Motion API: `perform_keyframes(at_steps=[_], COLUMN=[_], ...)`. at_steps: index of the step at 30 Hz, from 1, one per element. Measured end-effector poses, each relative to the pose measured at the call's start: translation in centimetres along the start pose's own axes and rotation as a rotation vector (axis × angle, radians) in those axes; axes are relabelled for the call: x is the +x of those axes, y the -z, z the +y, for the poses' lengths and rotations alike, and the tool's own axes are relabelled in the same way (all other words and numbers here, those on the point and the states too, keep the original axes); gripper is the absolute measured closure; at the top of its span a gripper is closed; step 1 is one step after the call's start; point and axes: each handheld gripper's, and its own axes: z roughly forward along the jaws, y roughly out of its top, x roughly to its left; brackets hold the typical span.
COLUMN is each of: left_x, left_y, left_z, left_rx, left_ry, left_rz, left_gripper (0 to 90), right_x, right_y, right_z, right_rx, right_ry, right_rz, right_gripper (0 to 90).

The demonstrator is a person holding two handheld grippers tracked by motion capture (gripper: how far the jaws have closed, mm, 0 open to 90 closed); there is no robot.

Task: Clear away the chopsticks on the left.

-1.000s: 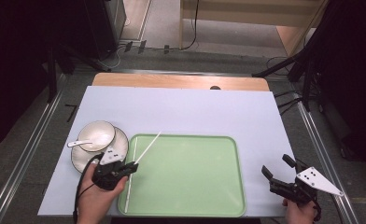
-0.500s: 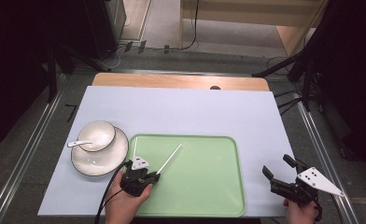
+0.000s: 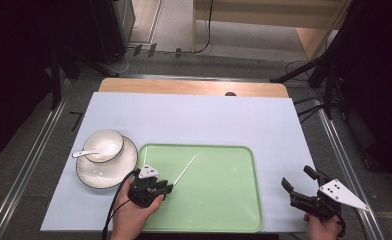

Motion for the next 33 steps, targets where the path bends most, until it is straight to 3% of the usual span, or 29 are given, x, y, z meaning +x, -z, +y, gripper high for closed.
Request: perform_keyframes(at_steps=[3, 6, 10, 16, 33], left_x=[-0.3, -1.0, -1.7, -1.6, 3.1], left_y=[0.0, -0.8, -2.5, -4.6, -2.0], left_z=[0.8, 1.4, 2.1, 2.8, 1.8], left_rx=[-0.028, -0.022, -0.016, 0.023, -0.025], left_ry=[-0.027, -0.066, -0.099, -0.108, 0.044], left_rz=[-0.008, -0.009, -0.022, -0.011, 0.132], left_gripper=[79.3, 90.0, 90.0, 90.0, 90.0], right_x=[0.0, 0.0, 0.1, 0.0, 0.2], right_y=[-0.1, -0.2, -0.3, -0.3, -0.6], right_z=[0.0, 0.0, 0.0, -0.1, -0.1], right_rx=[0.0, 0.002, 0.004, 0.008, 0.017], right_ry=[0.0, 0.002, 0.004, -0.003, 0.007], right_rz=[-0.001, -0.001, 0.003, 0.003, 0.015], right_gripper=[13.0, 13.0, 13.0, 13.0, 13.0])
